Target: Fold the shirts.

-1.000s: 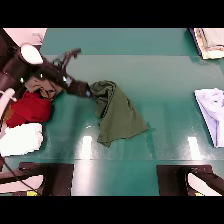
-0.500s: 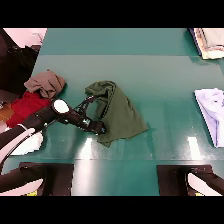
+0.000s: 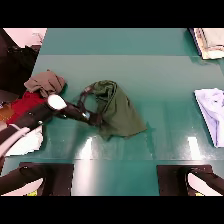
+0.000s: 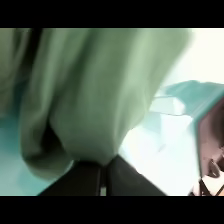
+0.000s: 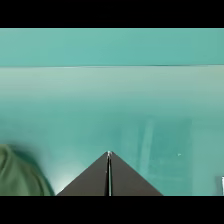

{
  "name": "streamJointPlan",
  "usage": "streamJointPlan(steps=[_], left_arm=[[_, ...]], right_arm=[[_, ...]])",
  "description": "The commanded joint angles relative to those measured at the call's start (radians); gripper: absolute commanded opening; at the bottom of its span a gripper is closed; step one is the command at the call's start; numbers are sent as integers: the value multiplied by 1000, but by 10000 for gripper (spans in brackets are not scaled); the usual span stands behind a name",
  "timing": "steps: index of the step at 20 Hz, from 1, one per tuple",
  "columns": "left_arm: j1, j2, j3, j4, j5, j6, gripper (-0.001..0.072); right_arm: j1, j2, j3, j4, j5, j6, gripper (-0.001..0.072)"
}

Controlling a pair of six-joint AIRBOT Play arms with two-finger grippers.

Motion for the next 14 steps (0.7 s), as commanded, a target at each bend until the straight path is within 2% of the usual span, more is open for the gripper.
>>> streamJointPlan(steps=[1, 4, 6, 7, 8, 9, 11, 14], left_arm=[[149, 154, 214, 142, -208, -5, 23], [271, 277, 439, 320, -328, -6, 24], [291, 315, 547, 463, -379, -6, 24], [291, 321, 588, 522, -414, -12, 24], [291, 323, 610, 555, -438, -32, 24], [291, 323, 619, 581, -455, -44, 24], [291, 322, 618, 610, -470, -58, 24], [291, 322, 607, 610, -490, -85, 24]], right_arm=[[2, -20, 1, 100, 46, -39, 21], [2, -97, 1, 216, 111, -45, 22], [22, -169, 1, 258, 135, -45, 37], [40, -209, 1, 273, 142, -45, 178], [68, -255, 0, 285, 152, -45, 403], [102, -303, 0, 292, 157, -45, 515], [181, -397, 0, 291, 141, -45, 517], [316, -550, 1, 292, 26, -46, 517]])
